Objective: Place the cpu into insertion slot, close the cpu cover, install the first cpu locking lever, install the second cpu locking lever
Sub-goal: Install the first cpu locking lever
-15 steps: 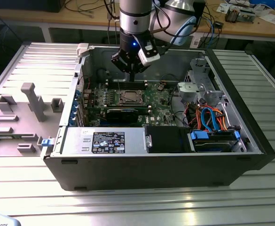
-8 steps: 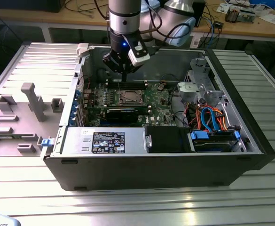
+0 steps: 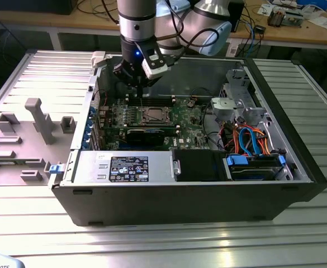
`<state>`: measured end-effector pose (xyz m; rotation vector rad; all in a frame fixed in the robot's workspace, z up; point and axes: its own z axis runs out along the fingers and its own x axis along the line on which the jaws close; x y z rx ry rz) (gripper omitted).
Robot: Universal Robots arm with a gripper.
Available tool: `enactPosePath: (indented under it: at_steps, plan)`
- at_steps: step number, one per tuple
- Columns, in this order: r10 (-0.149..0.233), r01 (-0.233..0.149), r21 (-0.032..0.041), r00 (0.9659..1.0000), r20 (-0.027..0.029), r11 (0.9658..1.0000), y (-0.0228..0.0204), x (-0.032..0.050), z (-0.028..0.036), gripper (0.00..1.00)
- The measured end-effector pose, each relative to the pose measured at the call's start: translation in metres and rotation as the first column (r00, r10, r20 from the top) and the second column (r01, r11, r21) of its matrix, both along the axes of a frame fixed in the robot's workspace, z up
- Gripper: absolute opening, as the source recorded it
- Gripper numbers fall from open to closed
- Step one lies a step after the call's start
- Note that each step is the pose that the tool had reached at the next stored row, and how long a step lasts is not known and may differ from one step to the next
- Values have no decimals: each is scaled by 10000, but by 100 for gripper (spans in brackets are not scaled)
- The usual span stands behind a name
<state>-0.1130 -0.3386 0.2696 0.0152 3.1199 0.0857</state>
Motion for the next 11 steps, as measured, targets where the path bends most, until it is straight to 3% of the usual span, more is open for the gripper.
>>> enactPosePath:
  at_steps: [4, 11]
  plan:
    - [43, -43, 3, 10000, 37, 10000, 6, -77, -18, 11]
    - [110, -110, 5, 9999, 66, 9999, 80, -110, -44, 11]
